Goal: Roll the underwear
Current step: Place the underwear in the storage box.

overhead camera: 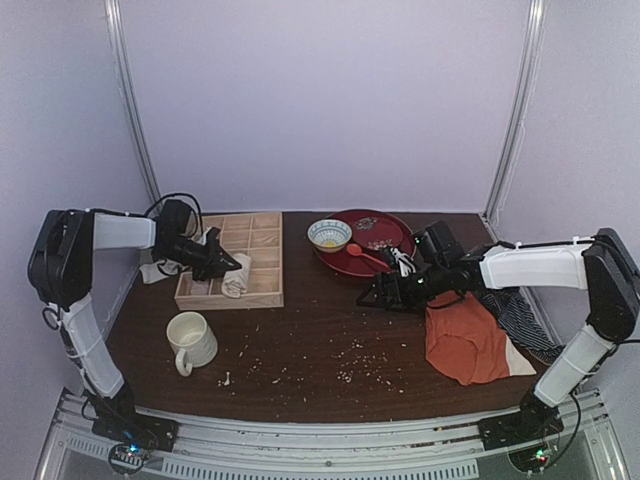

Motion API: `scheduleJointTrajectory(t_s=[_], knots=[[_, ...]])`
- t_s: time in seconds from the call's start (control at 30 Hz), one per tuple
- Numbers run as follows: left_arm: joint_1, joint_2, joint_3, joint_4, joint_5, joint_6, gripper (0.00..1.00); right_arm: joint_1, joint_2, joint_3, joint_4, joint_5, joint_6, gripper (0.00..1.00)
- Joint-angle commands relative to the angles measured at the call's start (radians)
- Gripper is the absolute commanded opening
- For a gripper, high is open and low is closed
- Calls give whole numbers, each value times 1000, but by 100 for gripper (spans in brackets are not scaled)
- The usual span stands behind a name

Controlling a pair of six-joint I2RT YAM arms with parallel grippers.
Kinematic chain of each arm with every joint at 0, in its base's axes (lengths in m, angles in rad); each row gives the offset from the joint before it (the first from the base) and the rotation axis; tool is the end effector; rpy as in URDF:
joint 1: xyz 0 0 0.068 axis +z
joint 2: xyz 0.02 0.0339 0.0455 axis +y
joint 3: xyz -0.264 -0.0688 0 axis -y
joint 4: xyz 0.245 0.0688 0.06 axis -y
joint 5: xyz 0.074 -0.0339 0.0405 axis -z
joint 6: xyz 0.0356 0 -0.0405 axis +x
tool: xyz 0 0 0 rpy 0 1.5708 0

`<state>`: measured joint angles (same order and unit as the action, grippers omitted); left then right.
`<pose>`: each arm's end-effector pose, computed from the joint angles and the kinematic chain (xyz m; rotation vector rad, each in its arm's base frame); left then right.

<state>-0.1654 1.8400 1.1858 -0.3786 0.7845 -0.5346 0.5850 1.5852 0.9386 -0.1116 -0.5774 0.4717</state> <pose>0.3628 -0.0861 0.1813 -0.1877 2.6371 -1.2691 0.2651 0.1989 0.2064 -0.4545 2.4459 1.1682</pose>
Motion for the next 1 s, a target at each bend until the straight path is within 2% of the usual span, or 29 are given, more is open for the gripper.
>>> scheduleJointTrajectory(t_s=[0.0,0.43,0.77,0.97], knots=[[8,15,-10,-26,-33,17,0,-6,9,24,-1,-13,0,100],[10,-1,-24,-44,-186,35,0,-6,8,14,12,-22,2,100],[9,-3,-25,-37,-243,91,0,-7,14,10,18,-25,7,100],[8,-15,-79,-9,-283,112,0,-7,13,8,18,-22,8,100]])
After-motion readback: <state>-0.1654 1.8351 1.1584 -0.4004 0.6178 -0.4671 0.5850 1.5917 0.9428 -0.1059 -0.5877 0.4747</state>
